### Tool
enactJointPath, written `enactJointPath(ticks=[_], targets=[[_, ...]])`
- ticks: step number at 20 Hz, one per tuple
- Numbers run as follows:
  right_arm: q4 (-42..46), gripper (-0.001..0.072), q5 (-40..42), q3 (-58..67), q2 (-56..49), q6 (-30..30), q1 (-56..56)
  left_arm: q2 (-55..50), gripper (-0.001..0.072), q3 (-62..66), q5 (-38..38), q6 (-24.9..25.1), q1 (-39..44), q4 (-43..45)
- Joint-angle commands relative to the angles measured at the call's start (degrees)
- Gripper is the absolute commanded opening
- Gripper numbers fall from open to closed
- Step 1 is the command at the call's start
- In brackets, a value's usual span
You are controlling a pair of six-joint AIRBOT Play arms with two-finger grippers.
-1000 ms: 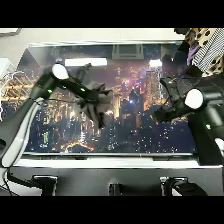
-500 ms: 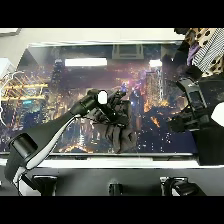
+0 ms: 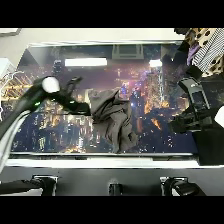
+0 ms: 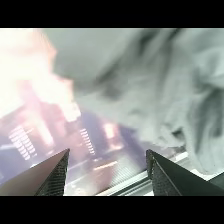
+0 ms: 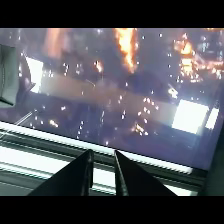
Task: Fold the clothes and pants, and hang the long-sleeved shirts on hangers.
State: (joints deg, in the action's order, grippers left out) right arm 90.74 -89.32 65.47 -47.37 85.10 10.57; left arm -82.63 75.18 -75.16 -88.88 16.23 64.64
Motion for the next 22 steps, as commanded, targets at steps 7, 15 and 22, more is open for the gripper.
enactJointPath(ticks=[7, 15, 22], targets=[[-6.5, 0.0215, 2.2, 0.0, 0.1, 1.6, 0.0, 5.0, 0.0556, -27.8, 17.0, 26.0, -10.2, -25.0], [-9.9, 0.0214, 2.0, 0.0, 0.1, 6.8, 0.0, -2.2, 0.0555, -27.7, 19.8, 36.3, -9.0, -36.7], [-11.1, 0.0214, 2.1, 0.0, 0.1, 7.8, 0.0, -5.7, 0.0553, -27.7, 21.8, 39.5, -9.0, -39.2]])
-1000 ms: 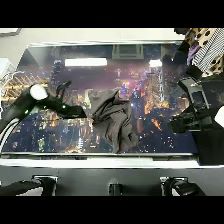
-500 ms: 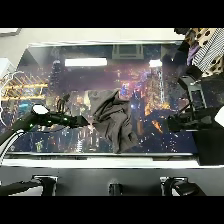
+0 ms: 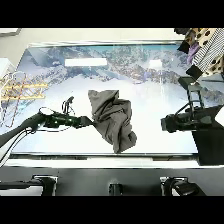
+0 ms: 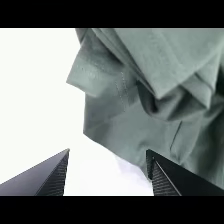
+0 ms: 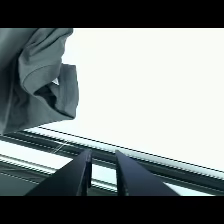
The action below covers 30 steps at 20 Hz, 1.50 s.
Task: Fold the clothes and pants, and hang the long-sleeved shirts on hangers.
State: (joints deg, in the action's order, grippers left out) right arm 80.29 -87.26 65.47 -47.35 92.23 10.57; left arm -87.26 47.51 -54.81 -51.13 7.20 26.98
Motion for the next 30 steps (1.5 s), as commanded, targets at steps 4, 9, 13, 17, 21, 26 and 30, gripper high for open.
enactJointPath(ticks=[4, 9, 13, 17, 21, 26, 30], targets=[[-0.8, 0.0214, 0.3, 0.0, 0.0, 0.7, 0.0, -1.3, 0.0539, 0.1, 4.2, 1.7, 1.8, -1.6], [-0.9, 0.0214, 0.9, 0.0, 0.0, 1.3, 0.0, -1.3, 0.0303, 0.1, 6.9, 1.7, 5.9, -1.5], [-6.8, 0.0214, 5.9, 0.0, -0.1, 7.6, 0.0, -1.2, 0.0015, 1.2, 5.3, 1.7, 5.8, -1.5], [-13.4, 0.0215, 11.9, 0.0, -4.6, 17.3, -5.2, -1.1, 0.0014, 3.3, 1.6, 1.7, 4.5, -1.5], [-30.4, 0.0449, 9.4, 0.0, -13.8, 3.4, -24.4, -0.9, 0.0014, 3.6, -0.2, 0.6, 2.6, -1.5], [-30.7, 0.0561, 8.1, -12.6, -21.1, -11.4, -23.1, -0.9, 0.0014, 3.6, -0.5, -0.5, 2.0, -1.4], [-36.4, 0.0560, 16.3, -25.0, -22.8, -16.3, -19.6, -0.9, 0.0014, 3.6, -0.5, -1.6, 2.1, -1.4]])
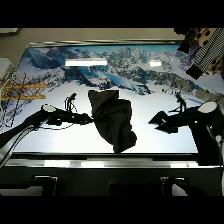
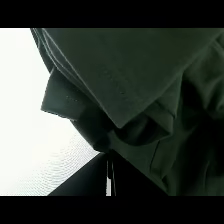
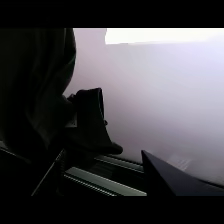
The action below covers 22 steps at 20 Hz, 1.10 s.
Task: Fold the clothes and pants, and hang the long-sleeved shirts on hangers.
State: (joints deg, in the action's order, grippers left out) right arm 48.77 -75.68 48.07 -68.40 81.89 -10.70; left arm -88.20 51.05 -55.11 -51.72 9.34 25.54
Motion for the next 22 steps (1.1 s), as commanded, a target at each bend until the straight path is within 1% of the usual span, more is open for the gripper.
enactJointPath(ticks=[1, 5, 7, 8, 9, 10, 11, 13, 14, 16, 18, 20, 22], targets=[[-6.6, 0.0560, 6.4, -9.7, -2.2, -7.1, 3.0, 0.0, 0.0014, 0.1, -0.2, -1.4, -0.1, 0.2], [-11.2, 0.0560, 12.5, -12.7, -4.2, -9.6, 8.9, 0.0, 0.0014, 0.1, -0.2, -1.4, -0.1, 0.2], [-11.7, 0.0558, 15.7, -12.7, -5.6, -9.1, 12.0, 0.0, 0.0014, 0.1, -0.2, -1.5, -0.1, 0.2], [-12.3, 0.0545, 16.8, -12.7, -6.2, -9.0, 13.0, 0.0, 0.0014, 0.1, -0.2, -1.9, -0.1, 0.2], [-12.9, 0.0501, 17.6, -12.7, -6.3, -9.1, 13.8, 0.0, 0.0014, 0.1, -0.2, -1.9, -0.1, 0.2], [-14.0, 0.0404, 17.7, -12.7, -6.3, -9.8, 14.2, 0.0, 0.0014, 0.1, -0.2, -1.9, -0.1, 0.2], [-15.6, 0.0269, 17.2, -12.7, -6.3, -11.2, 14.2, 0.0, 0.0014, 0.1, -0.2, -1.9, -0.1, 0.2], [-18.7, 0.0061, 16.7, -12.7, -6.3, -13.4, 14.2, 0.0, 0.0014, 0.1, -0.2, -1.9, -0.1, 0.2], [-20.6, 0.0032, 16.3, -12.7, -6.3, -14.8, 14.2, 0.0, 0.0014, 0.1, -0.2, -1.9, -0.2, 0.2], [-23.8, 0.0031, 15.0, -12.7, -6.0, -16.0, 14.2, 0.1, 0.0013, 0.1, -1.0, -3.0, -0.8, 0.4], [-25.0, 0.0030, 14.0, -12.6, -4.2, -16.1, 14.1, 0.8, 0.0013, 0.5, -2.4, -3.9, -2.3, 1.5], [-24.8, 0.0029, 13.4, -11.1, 0.0, -15.3, 14.1, 2.7, 0.0012, 2.5, -4.4, -6.3, -4.3, 5.2], [-22.2, 0.0029, 14.2, -7.5, 5.3, -12.6, 14.1, 5.9, 0.0012, 6.6, -6.6, -9.3, -6.2, 10.4]])
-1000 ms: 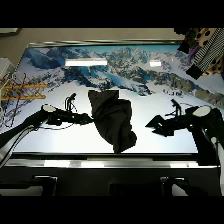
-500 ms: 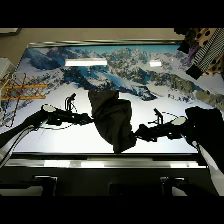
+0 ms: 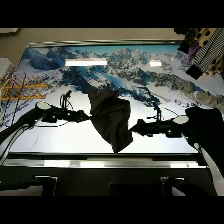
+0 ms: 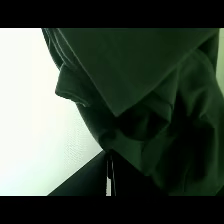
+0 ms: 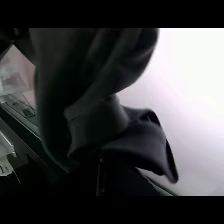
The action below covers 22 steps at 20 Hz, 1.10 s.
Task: Fold the clothes and pants, and hang the long-sleeved shirts on hangers.
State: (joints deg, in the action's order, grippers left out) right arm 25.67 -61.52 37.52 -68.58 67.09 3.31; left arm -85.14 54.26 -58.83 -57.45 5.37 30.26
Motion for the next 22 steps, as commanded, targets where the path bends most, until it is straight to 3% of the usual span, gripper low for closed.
enactJointPath(ticks=[1, 9, 13, 17, 22], targets=[[3.0, 0.0028, 0.4, 5.7, 8.1, 3.9, 0.0, 5.0, 0.0012, 6.3, -3.7, -5.1, -2.9, 8.5], [23.9, 0.0028, 1.6, 41.6, 22.6, 16.4, 0.0, 22.2, 0.0012, 39.6, -3.8, -22.6, -3.9, 28.6], [25.7, 0.0028, 1.2, 57.8, 26.1, 17.3, 0.1, 28.8, 0.0012, 54.2, -3.8, -31.8, -3.9, 36.3], [25.4, 0.0028, 0.7, 68.5, 26.9, 17.6, 0.0, 34.5, 0.0012, 59.7, -3.5, -34.8, -3.9, 36.4], [29.9, 0.0029, 4.3, 69.8, 23.6, 21.5, 0.0, 36.1, 0.0011, 59.5, -3.0, -38.2, -3.9, 36.5]])
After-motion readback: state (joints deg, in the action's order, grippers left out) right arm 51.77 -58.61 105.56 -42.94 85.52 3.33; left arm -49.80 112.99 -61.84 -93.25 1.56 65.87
